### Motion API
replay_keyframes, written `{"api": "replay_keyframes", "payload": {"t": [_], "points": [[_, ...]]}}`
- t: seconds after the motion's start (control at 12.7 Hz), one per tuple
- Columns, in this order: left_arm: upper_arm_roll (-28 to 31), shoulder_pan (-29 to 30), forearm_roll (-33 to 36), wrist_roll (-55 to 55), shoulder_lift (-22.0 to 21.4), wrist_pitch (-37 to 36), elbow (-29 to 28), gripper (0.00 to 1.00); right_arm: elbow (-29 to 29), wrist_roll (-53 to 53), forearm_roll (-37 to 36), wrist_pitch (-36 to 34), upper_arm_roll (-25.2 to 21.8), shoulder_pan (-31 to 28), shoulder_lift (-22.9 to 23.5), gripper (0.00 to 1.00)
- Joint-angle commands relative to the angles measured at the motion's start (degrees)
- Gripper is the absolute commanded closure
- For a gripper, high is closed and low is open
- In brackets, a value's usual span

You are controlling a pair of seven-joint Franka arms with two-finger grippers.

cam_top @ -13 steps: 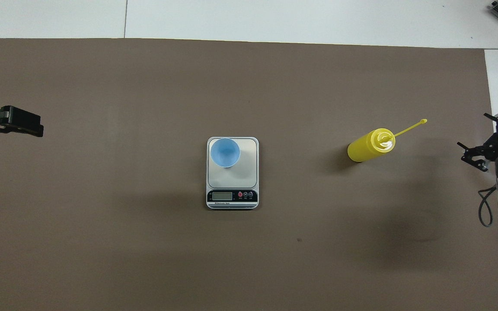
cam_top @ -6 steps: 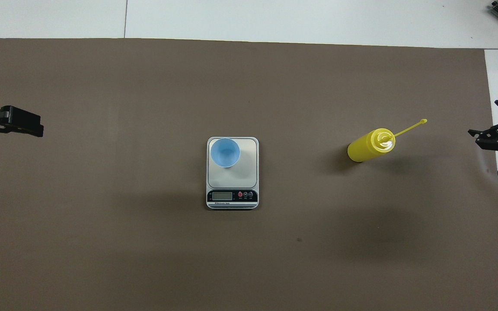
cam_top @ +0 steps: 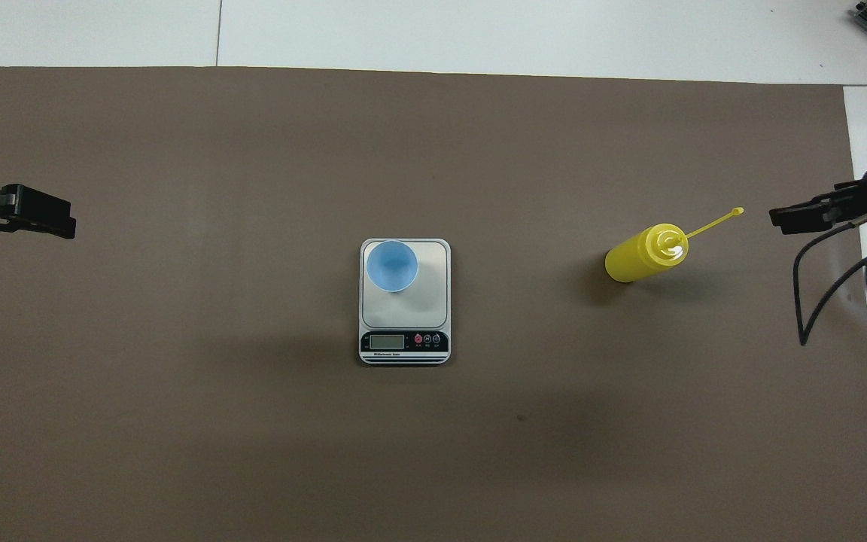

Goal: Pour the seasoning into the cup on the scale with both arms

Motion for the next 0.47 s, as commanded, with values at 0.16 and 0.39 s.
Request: {"api": "replay_keyframes", "payload": {"t": [0.16, 0.39], "points": [[0.13, 0.04, -0.44, -0.35, -1.38, -0.45, -1.33, 0.00, 1.65, 26.50, -5.33, -8.28, 0.56, 6.49, -3.31, 0.00], [0.13, 0.04, -0.44, -0.35, -1.29, -0.45, -1.33, 0.00, 1.57, 32.60, -5.15, -14.70, 0.91, 6.67, -6.03, 0.00]]}}
